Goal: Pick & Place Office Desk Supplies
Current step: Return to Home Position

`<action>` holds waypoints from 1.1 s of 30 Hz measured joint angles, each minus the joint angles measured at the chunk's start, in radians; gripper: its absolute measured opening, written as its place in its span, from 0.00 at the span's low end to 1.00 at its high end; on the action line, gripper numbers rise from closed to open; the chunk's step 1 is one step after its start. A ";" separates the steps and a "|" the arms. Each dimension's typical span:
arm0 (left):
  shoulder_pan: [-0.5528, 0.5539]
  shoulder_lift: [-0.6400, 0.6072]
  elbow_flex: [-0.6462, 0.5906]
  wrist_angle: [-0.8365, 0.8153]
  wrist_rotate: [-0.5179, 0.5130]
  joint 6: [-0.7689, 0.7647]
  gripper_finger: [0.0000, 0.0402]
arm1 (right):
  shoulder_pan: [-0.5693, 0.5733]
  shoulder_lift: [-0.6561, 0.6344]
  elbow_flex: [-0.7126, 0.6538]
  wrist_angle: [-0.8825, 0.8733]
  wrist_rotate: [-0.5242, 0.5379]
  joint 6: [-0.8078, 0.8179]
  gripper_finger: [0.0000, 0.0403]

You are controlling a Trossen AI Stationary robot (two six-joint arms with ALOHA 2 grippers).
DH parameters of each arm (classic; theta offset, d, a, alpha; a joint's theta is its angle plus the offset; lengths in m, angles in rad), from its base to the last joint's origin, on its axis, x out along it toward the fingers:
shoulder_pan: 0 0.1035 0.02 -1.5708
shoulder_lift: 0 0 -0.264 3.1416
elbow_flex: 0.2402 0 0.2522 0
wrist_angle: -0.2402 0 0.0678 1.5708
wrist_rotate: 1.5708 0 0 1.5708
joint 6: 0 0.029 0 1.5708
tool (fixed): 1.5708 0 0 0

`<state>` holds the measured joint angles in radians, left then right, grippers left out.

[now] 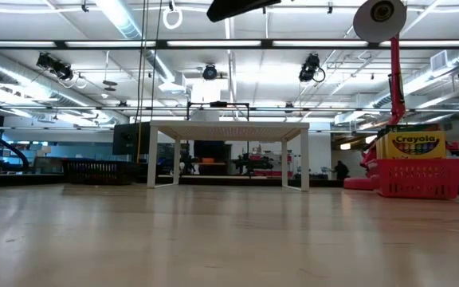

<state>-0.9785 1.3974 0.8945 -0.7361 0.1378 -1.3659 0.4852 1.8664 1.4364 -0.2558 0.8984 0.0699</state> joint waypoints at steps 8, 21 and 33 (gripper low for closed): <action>0.133 -0.104 0.098 -0.136 -0.233 0.413 0.38 | -0.018 -0.001 -0.016 0.010 -0.095 -0.041 0.01; 0.648 -0.255 -0.333 0.889 -0.209 1.316 0.02 | -0.202 -0.232 -0.565 0.668 -0.571 -0.088 0.01; 0.874 -0.363 -0.694 1.502 -0.124 1.418 0.02 | -0.218 -0.697 -1.100 0.956 -0.444 -0.052 0.00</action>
<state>-0.1049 1.0344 0.2002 0.7655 0.0138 0.0518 0.2674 1.1692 0.3368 0.6998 0.4543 0.0179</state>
